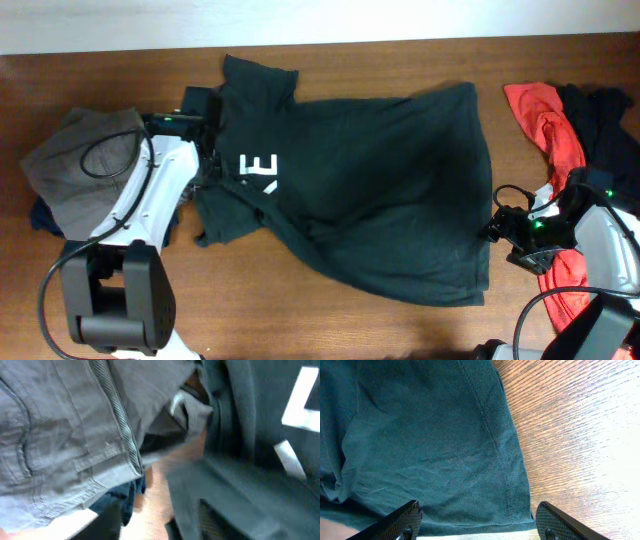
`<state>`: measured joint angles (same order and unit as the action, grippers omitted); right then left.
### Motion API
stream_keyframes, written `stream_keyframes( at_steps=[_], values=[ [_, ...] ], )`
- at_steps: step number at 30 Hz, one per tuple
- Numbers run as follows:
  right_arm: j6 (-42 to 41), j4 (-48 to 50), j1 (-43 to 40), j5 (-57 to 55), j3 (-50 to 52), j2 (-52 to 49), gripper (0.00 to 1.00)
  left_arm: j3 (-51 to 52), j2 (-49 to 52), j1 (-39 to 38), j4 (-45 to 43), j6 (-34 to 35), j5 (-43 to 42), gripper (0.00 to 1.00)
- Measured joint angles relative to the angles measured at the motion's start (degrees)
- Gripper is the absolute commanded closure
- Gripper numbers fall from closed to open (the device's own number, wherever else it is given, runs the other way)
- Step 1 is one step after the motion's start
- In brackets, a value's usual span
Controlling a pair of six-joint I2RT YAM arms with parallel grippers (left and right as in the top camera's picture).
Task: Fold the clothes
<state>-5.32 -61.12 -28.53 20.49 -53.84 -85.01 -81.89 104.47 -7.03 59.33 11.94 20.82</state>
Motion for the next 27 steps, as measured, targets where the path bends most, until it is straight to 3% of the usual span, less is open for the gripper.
stream_keyframes(
  at_steps=[10, 12, 16, 22, 27],
  values=[
    [0.0, 0.0, 0.0, 0.0, 0.0, 0.0, 0.22, 0.0, -2.3, -4.5, 14.8, -2.9, -8.0, 0.47],
    [0.0, 0.1, 0.0, 0.0, 0.0, 0.0, 0.22, 0.0, -3.2, -5.8, 16.2, -3.0, -11.2, 0.52],
    [0.0, 0.2, 0.0, 0.0, 0.0, 0.0, 0.22, 3.4, -4.0, -7.3, 13.2, -1.4, -16.9, 0.62],
    [0.0, 0.3, 0.0, 0.0, 0.0, 0.0, 0.22, 16.2, -4.1, -7.3, 4.7, 1.4, -21.5, 0.63],
    [0.0, 0.4, 0.0, 0.0, 0.0, 0.0, 0.22, 18.3, -4.0, -7.1, 0.6, 2.1, -21.9, 0.63]
  ],
)
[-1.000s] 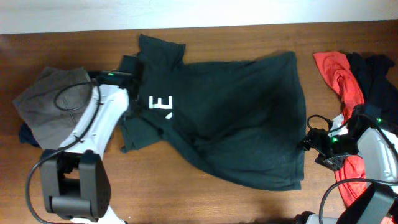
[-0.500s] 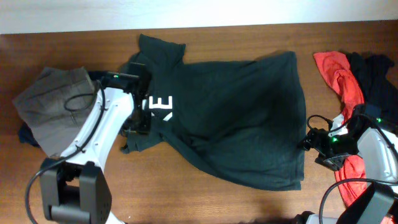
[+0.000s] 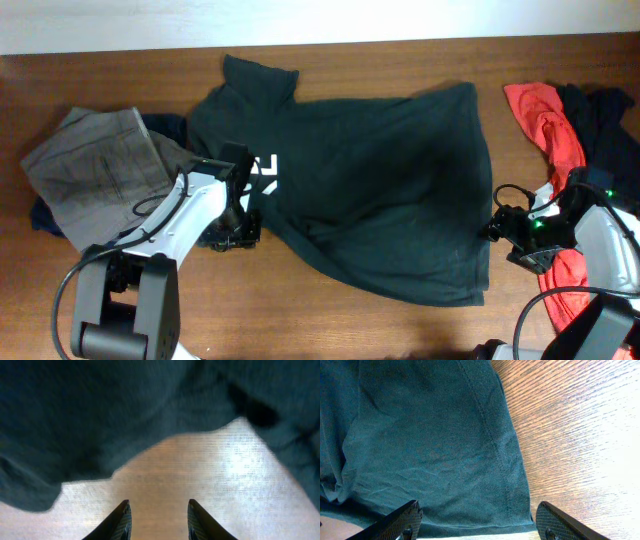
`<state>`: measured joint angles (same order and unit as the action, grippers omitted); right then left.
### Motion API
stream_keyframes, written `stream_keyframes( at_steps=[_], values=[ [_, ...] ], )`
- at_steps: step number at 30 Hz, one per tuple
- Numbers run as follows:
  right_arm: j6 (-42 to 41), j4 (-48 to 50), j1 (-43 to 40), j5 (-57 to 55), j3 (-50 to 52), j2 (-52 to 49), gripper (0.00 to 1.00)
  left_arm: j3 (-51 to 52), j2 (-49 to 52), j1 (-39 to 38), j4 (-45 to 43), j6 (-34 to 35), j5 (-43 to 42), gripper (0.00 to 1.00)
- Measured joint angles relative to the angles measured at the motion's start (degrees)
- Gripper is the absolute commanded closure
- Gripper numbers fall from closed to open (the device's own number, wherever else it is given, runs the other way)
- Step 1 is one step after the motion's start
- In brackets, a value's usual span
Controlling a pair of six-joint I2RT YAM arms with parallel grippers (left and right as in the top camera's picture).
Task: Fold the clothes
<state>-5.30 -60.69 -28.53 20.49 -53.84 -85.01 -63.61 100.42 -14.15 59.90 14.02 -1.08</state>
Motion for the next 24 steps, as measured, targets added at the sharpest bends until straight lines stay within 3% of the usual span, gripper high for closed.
stream_keyframes(
  at_steps=[6, 11, 19, 20, 21, 24],
  values=[
    [0.0, 0.0, 0.0, 0.0, 0.0, 0.0, 0.22, 0.0, 0.0, 1.0, -0.2, 0.4, 2.6, 0.62],
    [0.0, 0.0, 0.0, 0.0, 0.0, 0.0, 0.22, 0.0, 0.0, 4.2, -2.8, 1.2, 5.9, 0.55],
    [0.0, 0.0, 0.0, 0.0, 0.0, 0.0, 0.22, 0.0, 0.0, 6.0, -8.3, 1.0, 5.4, 0.55],
    [0.0, 0.0, 0.0, 0.0, 0.0, 0.0, 0.22, 0.0, 0.0, 5.9, -8.4, 0.8, 4.9, 0.56],
    [0.0, 0.0, 0.0, 0.0, 0.0, 0.0, 0.22, 0.0, 0.0, 5.9, -8.4, 0.7, 4.5, 0.66],
    [0.0, 0.0, 0.0, 0.0, 0.0, 0.0, 0.22, 0.0, 0.0, 5.9, -8.0, 0.3, 3.6, 0.81]
  ],
)
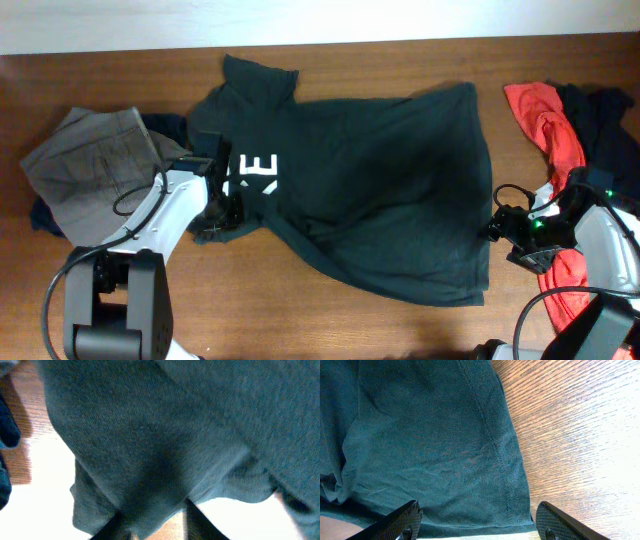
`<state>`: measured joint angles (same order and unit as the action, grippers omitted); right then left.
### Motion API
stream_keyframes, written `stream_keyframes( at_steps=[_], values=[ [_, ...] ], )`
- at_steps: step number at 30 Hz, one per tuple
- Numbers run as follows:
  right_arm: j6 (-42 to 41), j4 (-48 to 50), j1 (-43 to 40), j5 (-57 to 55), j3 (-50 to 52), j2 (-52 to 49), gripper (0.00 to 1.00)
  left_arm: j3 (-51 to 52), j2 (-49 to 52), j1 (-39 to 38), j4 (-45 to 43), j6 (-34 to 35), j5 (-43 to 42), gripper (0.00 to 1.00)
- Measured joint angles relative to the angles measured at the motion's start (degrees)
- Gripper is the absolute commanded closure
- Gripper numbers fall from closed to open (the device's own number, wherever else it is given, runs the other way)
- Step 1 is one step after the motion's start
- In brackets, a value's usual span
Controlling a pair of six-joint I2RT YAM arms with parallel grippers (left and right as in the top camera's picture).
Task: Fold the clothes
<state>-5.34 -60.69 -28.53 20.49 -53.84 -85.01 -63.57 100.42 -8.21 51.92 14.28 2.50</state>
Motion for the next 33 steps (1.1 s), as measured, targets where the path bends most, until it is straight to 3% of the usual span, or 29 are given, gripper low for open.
stream_keyframes(
  at_steps=[12, 13, 17, 18, 21, 33],
  values=[
    [0.0, 0.0, 0.0, 0.0, 0.0, 0.0, 0.22, 0.1, -0.6, 0.0, 7.8, -0.4, -4.1, 0.99],
    [0.0, 0.0, 0.0, 0.0, 0.0, 0.0, 0.22, 0.1, -1.0, 0.0, 8.1, -0.3, -4.1, 0.98],
    [0.0, 0.0, 0.0, 0.0, 0.0, 0.0, 0.22, 0.2, -4.2, 0.0, 8.5, -0.4, -3.9, 0.60],
    [0.0, 0.0, 0.0, 0.0, 0.0, 0.0, 0.22, 0.2, -5.0, 0.0, 8.4, -0.4, -4.0, 0.57],
    [0.0, 0.0, 0.0, 0.0, 0.0, 0.0, 0.22, 0.2, -5.9, 0.0, 8.3, -0.5, -3.5, 0.53],
    [0.0, -0.2, 0.0, 0.0, 0.0, 0.0, 0.22, 6.0, -3.4, 0.0, 1.5, -0.3, -2.5, 0.53]
  ],
)
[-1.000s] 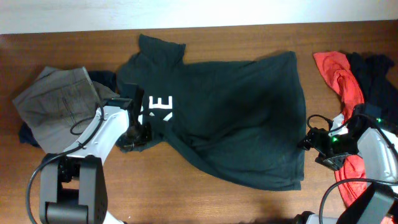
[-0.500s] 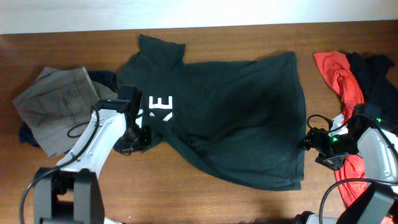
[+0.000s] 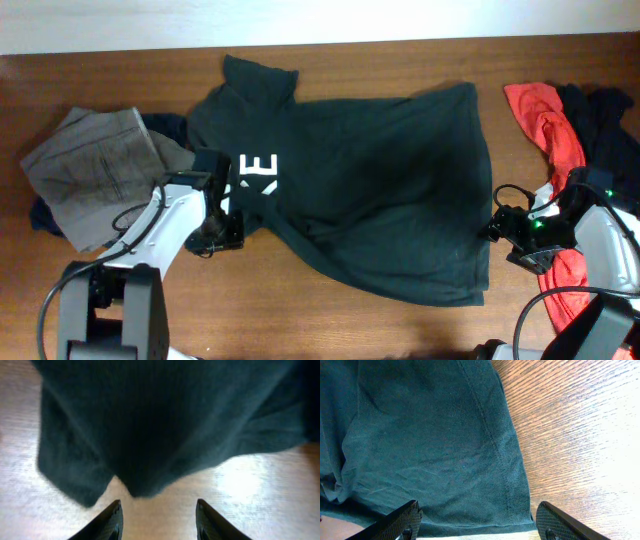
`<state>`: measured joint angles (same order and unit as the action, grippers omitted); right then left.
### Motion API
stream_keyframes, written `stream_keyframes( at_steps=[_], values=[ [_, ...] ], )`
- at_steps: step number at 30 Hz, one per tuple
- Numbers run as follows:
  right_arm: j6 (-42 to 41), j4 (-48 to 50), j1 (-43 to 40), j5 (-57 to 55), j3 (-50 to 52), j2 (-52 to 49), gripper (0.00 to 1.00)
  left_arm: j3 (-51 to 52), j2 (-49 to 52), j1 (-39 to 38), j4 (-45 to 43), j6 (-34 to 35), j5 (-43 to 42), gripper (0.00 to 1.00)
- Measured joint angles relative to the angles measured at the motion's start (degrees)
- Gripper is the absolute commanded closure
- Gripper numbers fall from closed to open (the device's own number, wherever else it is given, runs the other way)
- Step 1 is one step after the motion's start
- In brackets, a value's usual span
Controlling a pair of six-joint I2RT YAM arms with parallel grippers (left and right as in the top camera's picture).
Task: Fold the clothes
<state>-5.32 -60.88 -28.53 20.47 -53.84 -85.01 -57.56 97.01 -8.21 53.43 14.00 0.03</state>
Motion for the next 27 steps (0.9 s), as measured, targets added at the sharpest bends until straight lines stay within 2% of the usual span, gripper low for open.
stream_keyframes(
  at_steps=[3, 6, 10, 15, 24, 27],
  values=[
    [0.0, 0.0, 0.0, 0.0, 0.0, 0.0, 0.22, 0.3, 0.2, 0.0, -2.6, 0.2, 0.3, 0.62],
    [0.0, 0.0, 0.0, 0.0, 0.0, 0.0, 0.22, 0.2, 0.2, 0.0, -3.8, 0.6, 0.4, 0.82],
    [0.0, 0.0, 0.0, 0.0, 0.0, 0.0, 0.22, 0.2, 0.2, 0.0, -3.8, 0.6, 0.5, 0.99],
    [0.0, 0.0, 0.0, 0.0, 0.0, 0.0, 0.22, 0.2, 0.2, 0.0, -2.2, 0.6, 0.3, 0.99],
    [-0.3, 0.0, -0.9, 0.0, 0.0, 0.0, 0.19, -10.9, -3.9, 0.0, 22.1, 0.6, -0.1, 0.99],
    [-0.6, 0.0, -3.0, 0.0, 0.0, 0.0, 0.19, -14.3, -7.8, 0.0, 26.9, 0.6, -0.3, 1.00]
  ],
)
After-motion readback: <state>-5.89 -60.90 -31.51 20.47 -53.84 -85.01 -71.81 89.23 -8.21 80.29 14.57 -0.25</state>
